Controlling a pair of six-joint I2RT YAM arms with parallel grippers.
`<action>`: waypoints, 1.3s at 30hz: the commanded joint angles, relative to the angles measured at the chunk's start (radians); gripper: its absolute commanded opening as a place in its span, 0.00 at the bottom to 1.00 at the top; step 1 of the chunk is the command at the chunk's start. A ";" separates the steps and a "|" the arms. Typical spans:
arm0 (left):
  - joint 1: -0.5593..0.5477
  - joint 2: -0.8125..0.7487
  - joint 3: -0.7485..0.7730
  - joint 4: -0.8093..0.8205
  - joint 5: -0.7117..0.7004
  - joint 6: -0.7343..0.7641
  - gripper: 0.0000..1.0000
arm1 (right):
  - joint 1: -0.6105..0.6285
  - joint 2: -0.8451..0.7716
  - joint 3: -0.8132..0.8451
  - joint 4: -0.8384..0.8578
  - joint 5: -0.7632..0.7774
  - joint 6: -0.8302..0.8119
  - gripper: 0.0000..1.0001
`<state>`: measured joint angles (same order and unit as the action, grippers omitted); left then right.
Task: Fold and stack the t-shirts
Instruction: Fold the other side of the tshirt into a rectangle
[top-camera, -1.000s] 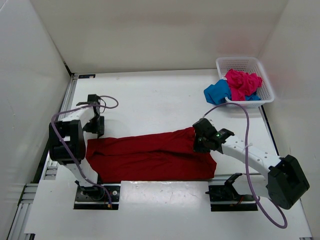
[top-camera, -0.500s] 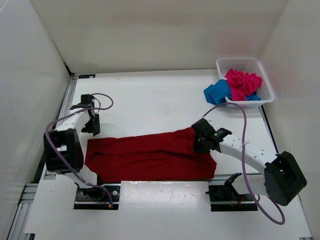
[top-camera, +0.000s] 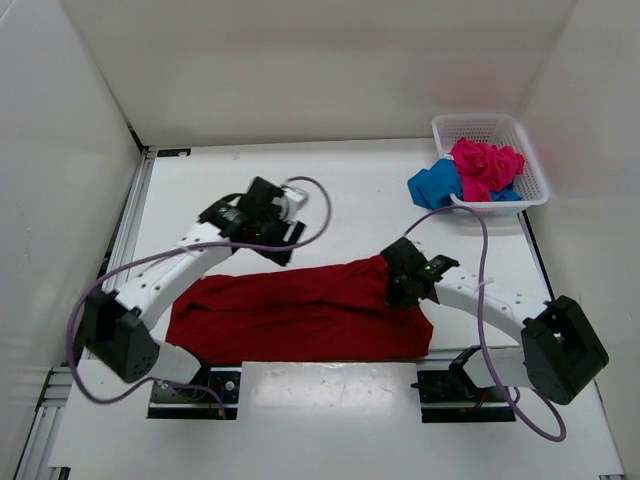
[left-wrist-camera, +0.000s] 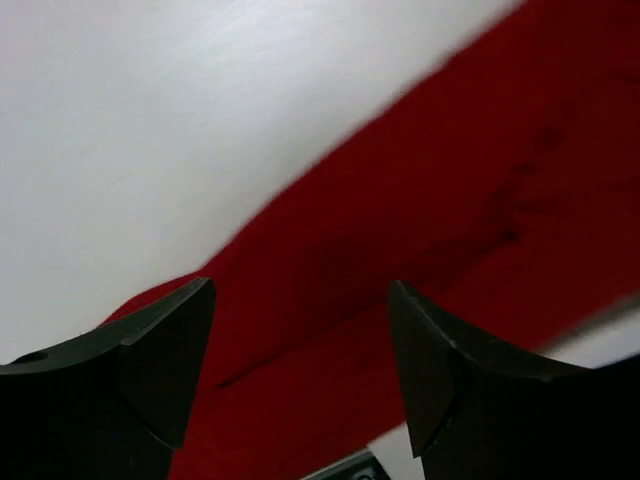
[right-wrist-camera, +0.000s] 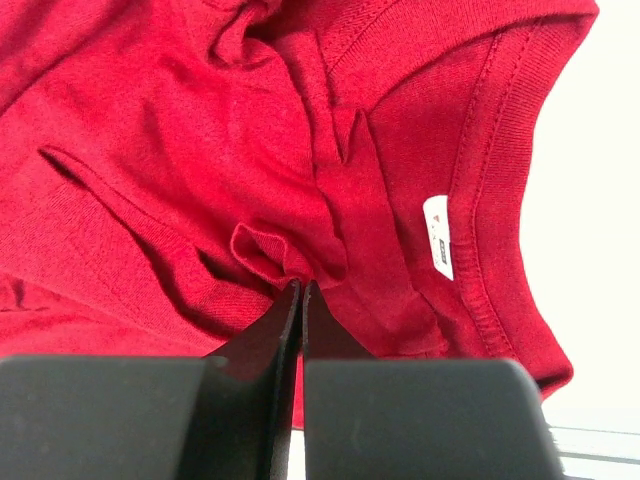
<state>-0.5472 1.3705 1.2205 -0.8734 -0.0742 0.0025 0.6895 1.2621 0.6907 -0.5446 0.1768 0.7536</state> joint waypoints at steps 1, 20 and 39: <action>-0.146 0.143 0.107 -0.101 0.272 -0.002 0.78 | 0.004 0.042 0.009 0.024 0.001 0.007 0.00; -0.358 0.648 0.402 0.120 0.340 -0.002 0.65 | -0.005 0.137 -0.059 0.092 -0.112 0.173 0.00; -0.358 0.648 0.381 0.171 0.281 -0.002 0.42 | -0.005 0.079 -0.079 0.092 -0.112 0.176 0.00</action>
<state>-0.8989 2.0861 1.6016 -0.7166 0.1791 -0.0010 0.6807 1.3396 0.6430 -0.4225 0.0711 0.9352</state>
